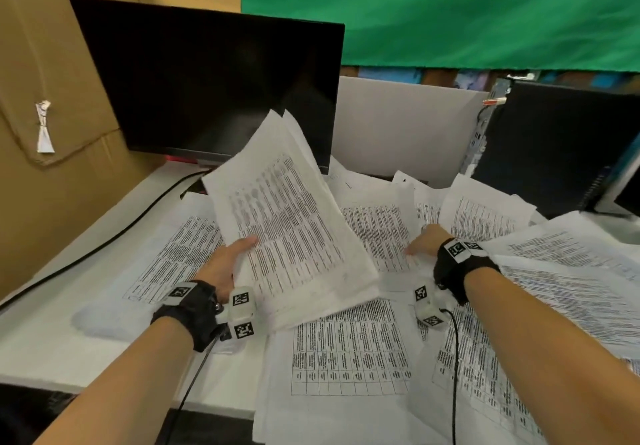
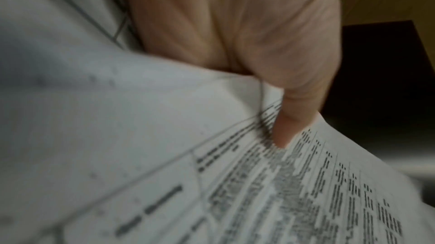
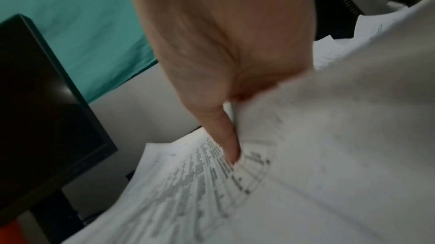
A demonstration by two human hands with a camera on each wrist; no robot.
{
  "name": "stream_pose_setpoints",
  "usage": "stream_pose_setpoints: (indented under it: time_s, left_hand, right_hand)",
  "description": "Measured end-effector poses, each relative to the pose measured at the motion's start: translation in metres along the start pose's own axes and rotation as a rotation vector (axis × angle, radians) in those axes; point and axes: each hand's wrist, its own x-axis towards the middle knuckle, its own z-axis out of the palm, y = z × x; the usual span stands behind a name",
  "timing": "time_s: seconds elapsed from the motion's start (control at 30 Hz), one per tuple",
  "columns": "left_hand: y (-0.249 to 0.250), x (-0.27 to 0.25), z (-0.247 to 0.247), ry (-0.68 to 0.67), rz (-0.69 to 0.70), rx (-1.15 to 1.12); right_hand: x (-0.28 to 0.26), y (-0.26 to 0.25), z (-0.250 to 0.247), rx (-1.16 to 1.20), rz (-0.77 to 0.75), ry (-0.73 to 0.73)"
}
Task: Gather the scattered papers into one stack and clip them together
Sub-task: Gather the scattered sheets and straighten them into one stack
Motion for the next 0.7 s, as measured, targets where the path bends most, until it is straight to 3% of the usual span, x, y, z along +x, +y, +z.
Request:
stream_pose_setpoints:
  time_s: [0.1,0.2,0.37,0.5,0.7]
  left_hand:
    - [0.002,-0.005,0.009,0.029,0.047,0.174]
    - [-0.003,0.006,0.004,0.069,0.04,0.302]
    - [-0.011,0.018,-0.002,0.079,0.116,0.363]
    - [-0.011,0.016,0.002,0.076,0.143,0.363]
    - [-0.01,0.025,-0.008,0.102,0.033,0.346]
  right_hand:
    - [0.0,-0.007,-0.016,0.162,-0.103,0.204]
    - [-0.003,-0.007,-0.043,0.476,-0.186,0.401]
    - [-0.012,0.004,-0.076,0.933,-0.201,0.474]
    - [-0.027,0.006,-0.078,1.085,-0.209,0.317]
    - [-0.053,-0.015,-0.033,0.907,-0.286,0.007]
